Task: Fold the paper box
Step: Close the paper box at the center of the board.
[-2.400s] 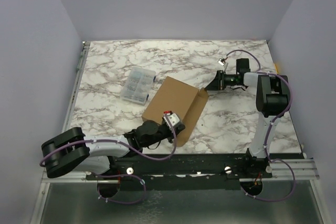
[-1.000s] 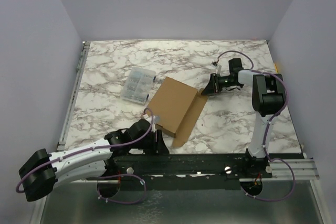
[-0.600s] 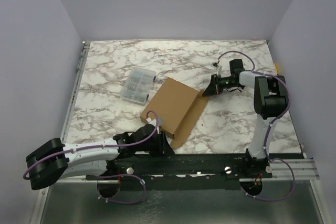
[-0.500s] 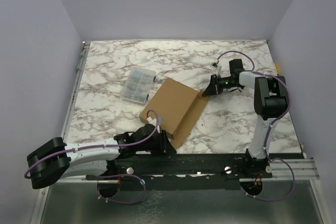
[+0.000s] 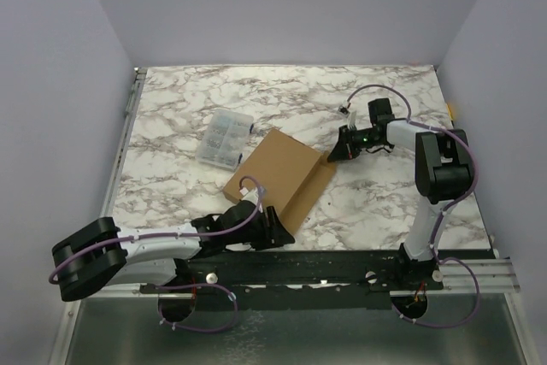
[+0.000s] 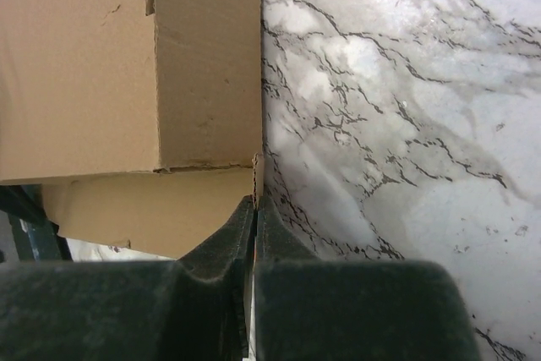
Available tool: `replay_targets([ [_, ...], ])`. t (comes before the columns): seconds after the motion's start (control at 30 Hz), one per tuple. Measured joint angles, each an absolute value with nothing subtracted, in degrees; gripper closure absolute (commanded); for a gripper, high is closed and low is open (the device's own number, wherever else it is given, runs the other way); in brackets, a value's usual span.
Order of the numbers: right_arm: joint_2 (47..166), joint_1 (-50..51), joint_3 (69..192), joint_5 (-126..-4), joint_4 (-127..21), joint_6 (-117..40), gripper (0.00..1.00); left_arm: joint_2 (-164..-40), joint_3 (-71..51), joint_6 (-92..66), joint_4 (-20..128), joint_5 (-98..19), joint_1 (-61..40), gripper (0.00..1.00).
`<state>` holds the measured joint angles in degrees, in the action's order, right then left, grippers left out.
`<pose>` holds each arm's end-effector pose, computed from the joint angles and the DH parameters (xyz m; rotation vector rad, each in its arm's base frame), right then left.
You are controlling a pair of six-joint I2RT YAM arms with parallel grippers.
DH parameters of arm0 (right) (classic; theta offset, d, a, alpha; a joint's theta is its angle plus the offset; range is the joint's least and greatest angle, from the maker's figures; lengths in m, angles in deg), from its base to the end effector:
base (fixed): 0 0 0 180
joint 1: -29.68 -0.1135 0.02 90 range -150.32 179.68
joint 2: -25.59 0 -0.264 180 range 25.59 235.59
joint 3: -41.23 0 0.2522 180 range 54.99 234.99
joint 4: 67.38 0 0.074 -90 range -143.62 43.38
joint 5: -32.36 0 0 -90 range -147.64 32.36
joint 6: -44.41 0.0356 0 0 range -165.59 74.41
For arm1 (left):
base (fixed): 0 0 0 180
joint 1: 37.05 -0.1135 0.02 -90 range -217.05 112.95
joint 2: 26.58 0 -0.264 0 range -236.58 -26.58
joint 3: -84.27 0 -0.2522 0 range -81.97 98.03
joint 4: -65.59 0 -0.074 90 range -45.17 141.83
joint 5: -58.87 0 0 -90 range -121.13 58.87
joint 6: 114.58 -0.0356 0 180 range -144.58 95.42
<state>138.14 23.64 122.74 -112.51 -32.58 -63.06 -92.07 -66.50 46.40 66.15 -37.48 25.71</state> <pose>0.3708 0.0685 0.1411 -0.7463 2.2840 1.1827 0.0893 -0.1820 0.1407 -0.1115 2.5747 -1.2710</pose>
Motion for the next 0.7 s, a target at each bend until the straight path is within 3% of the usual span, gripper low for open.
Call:
replay_targets([
  [0.37,137.7,23.6,122.3,-109.5,-34.5,-61.7,1.00,-81.4,-65.3,52.2,51.0,-33.4,26.1,0.36],
  [0.7,137.7,23.6,122.3,-109.1,-35.1,-60.4,0.99,-85.8,-64.8,56.5,48.8,-29.2,26.6,0.35],
])
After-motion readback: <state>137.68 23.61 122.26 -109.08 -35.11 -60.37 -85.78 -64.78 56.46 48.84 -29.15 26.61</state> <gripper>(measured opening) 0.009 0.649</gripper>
